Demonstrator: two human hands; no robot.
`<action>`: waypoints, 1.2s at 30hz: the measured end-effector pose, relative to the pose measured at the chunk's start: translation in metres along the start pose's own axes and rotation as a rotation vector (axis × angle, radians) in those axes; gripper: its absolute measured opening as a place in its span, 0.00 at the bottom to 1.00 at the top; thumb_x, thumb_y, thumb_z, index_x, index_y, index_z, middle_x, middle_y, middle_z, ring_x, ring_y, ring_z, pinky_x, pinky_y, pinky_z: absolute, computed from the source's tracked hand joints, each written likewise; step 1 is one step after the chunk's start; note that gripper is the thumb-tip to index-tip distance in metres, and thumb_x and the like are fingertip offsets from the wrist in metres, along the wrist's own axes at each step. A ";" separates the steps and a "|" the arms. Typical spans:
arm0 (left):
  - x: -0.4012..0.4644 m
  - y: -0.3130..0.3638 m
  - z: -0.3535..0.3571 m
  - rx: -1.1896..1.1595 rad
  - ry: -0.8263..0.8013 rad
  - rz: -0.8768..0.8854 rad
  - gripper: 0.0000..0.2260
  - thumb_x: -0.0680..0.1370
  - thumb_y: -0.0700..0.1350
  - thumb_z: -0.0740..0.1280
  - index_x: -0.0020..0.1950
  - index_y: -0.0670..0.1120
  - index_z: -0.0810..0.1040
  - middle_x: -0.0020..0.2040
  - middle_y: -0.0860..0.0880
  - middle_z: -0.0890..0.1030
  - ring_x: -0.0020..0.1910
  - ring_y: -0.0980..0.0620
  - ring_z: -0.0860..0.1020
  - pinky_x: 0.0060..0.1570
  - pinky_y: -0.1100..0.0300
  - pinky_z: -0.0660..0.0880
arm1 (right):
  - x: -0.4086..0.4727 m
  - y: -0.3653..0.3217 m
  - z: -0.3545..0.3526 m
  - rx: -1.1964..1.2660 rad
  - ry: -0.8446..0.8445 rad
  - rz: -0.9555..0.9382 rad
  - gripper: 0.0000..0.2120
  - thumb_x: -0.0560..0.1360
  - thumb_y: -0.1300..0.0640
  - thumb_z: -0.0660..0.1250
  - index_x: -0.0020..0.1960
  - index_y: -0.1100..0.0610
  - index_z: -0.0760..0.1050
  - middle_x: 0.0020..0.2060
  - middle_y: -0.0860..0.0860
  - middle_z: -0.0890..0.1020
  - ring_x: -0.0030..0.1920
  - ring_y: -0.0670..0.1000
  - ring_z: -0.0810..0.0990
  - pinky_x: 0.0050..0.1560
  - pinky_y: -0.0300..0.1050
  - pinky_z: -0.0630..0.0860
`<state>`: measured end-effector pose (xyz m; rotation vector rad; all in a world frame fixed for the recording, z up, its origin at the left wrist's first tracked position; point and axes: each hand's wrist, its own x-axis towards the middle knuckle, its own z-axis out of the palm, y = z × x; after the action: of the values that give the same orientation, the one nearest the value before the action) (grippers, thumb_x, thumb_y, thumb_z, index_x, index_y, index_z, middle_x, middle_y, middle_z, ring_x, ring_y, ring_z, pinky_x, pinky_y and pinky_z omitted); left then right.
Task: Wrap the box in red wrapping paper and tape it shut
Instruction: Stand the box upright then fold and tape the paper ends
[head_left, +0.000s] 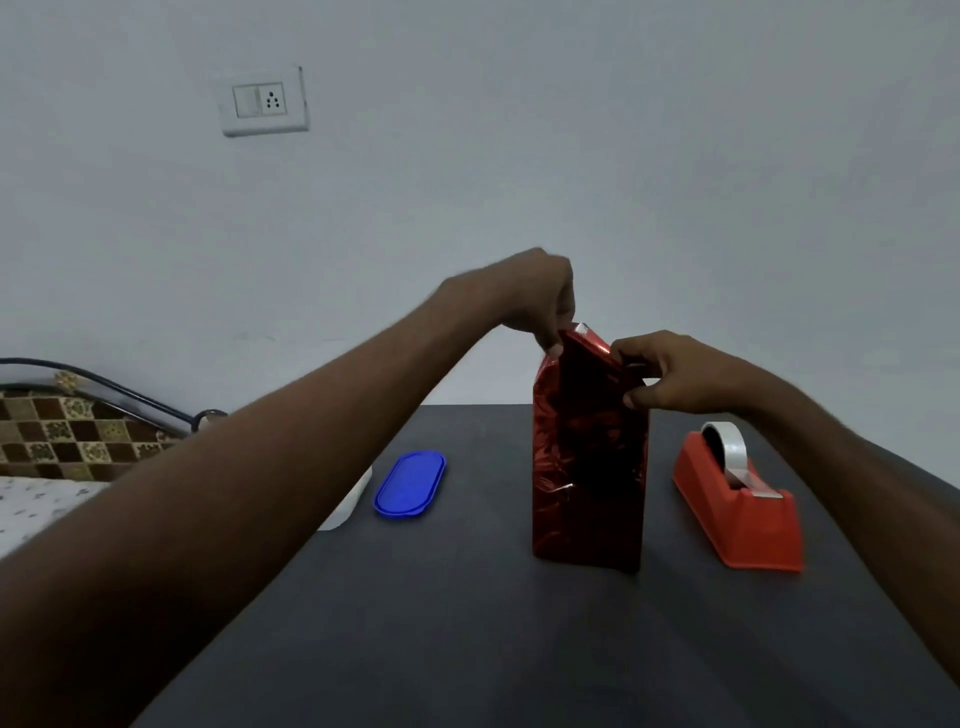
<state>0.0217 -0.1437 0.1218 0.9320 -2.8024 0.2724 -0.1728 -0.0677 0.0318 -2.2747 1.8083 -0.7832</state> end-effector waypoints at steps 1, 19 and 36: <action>-0.001 0.001 -0.001 0.010 0.055 0.020 0.10 0.68 0.47 0.79 0.46 0.46 0.85 0.48 0.47 0.84 0.53 0.49 0.79 0.40 0.61 0.72 | 0.000 -0.003 -0.002 0.006 -0.018 0.008 0.09 0.70 0.64 0.70 0.44 0.50 0.77 0.38 0.41 0.82 0.42 0.41 0.81 0.48 0.43 0.73; -0.013 -0.057 0.090 -0.841 0.070 -0.184 0.07 0.74 0.40 0.74 0.49 0.38 0.84 0.43 0.42 0.84 0.41 0.53 0.82 0.44 0.61 0.82 | 0.009 -0.013 0.002 0.082 0.167 0.123 0.08 0.76 0.62 0.69 0.45 0.52 0.84 0.41 0.49 0.85 0.42 0.48 0.81 0.48 0.44 0.73; 0.003 -0.051 0.106 -0.810 0.120 -0.008 0.08 0.74 0.42 0.70 0.38 0.55 0.81 0.39 0.53 0.82 0.41 0.57 0.79 0.52 0.49 0.80 | -0.017 -0.018 0.008 0.284 0.287 0.040 0.16 0.80 0.46 0.66 0.44 0.55 0.85 0.42 0.53 0.87 0.47 0.48 0.84 0.56 0.56 0.77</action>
<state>0.0389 -0.2099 0.0258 0.6806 -2.4202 -0.7288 -0.1561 -0.0490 0.0268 -2.0232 1.7089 -1.3228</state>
